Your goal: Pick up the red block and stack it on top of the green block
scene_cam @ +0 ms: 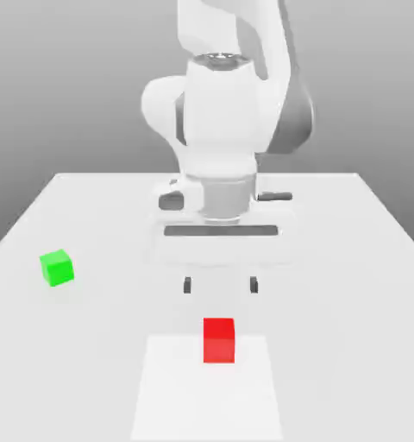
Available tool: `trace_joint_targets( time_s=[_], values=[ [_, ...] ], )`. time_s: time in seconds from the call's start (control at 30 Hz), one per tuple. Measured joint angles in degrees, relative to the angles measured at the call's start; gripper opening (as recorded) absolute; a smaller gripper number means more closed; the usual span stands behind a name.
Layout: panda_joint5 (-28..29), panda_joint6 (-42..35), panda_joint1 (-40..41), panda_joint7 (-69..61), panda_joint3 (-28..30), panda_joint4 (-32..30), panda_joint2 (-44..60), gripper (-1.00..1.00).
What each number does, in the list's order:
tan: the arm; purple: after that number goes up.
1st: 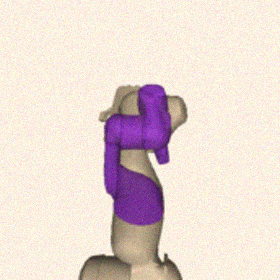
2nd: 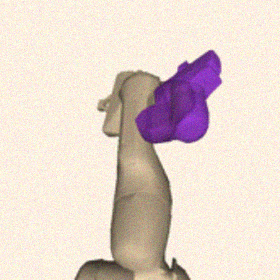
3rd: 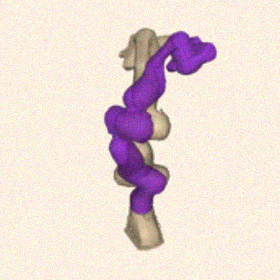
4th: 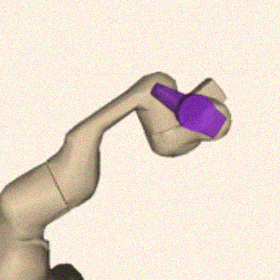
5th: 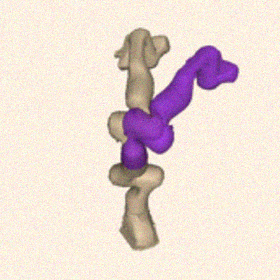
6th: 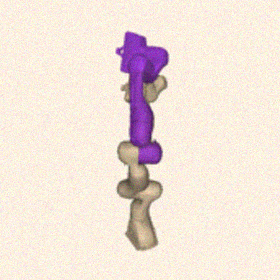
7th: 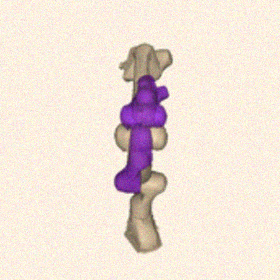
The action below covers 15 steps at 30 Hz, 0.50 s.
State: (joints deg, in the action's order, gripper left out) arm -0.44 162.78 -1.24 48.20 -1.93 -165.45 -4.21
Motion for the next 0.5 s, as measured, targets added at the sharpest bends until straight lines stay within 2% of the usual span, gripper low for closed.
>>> trace_joint_targets(
  time_s=[0.2, 0.23, 0.5],
  values=[
    [1.91, 11.52, -0.63, 1.46, 1.01, 0.75, 13.78, 0.00],
    [2.01, 12.55, -0.81, 1.55, 1.21, 0.91, 14.98, -1.00],
    [2.25, 11.24, -0.45, 1.75, 0.89, 0.69, 13.45, -1.00]
  ],
)
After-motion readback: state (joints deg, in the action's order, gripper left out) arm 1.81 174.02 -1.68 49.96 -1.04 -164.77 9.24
